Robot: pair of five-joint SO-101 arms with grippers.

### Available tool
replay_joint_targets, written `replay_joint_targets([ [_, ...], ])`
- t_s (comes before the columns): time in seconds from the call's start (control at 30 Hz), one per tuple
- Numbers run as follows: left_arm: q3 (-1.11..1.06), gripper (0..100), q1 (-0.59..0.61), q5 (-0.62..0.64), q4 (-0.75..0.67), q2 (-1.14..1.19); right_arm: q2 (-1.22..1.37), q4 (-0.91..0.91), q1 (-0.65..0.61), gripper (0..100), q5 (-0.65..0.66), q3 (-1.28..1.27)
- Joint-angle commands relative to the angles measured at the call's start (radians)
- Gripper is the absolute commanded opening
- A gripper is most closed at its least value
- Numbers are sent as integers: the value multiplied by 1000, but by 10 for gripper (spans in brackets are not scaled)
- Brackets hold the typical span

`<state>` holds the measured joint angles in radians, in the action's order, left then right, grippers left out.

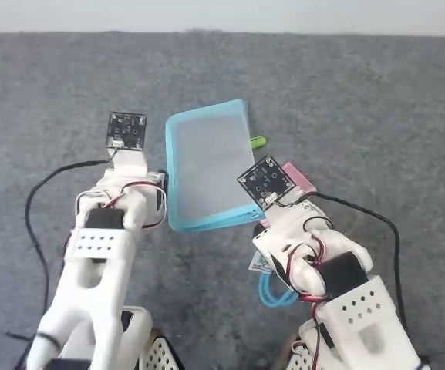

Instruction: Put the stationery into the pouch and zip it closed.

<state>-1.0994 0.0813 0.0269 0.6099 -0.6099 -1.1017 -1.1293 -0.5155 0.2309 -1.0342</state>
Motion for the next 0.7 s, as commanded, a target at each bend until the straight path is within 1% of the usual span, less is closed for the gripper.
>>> replay_joint_targets([
  [0.0,28,136,-40,14,-69,60,-31,8,10,6,-2,72],
  [0.1,33,136,-106,14,-71,110,-24,-31,44,6,21,170],
  [0.2,28,133,-147,23,-83,141,-24,-70,41,6,20,264],
  [0.37,24,133,-157,26,-100,169,31,-131,19,6,23,431],
  [0.5,24,133,-167,28,-100,170,185,-130,-94,6,18,505],
  [0.67,4,133,-272,28,-100,175,303,-53,-274,6,17,537],
])
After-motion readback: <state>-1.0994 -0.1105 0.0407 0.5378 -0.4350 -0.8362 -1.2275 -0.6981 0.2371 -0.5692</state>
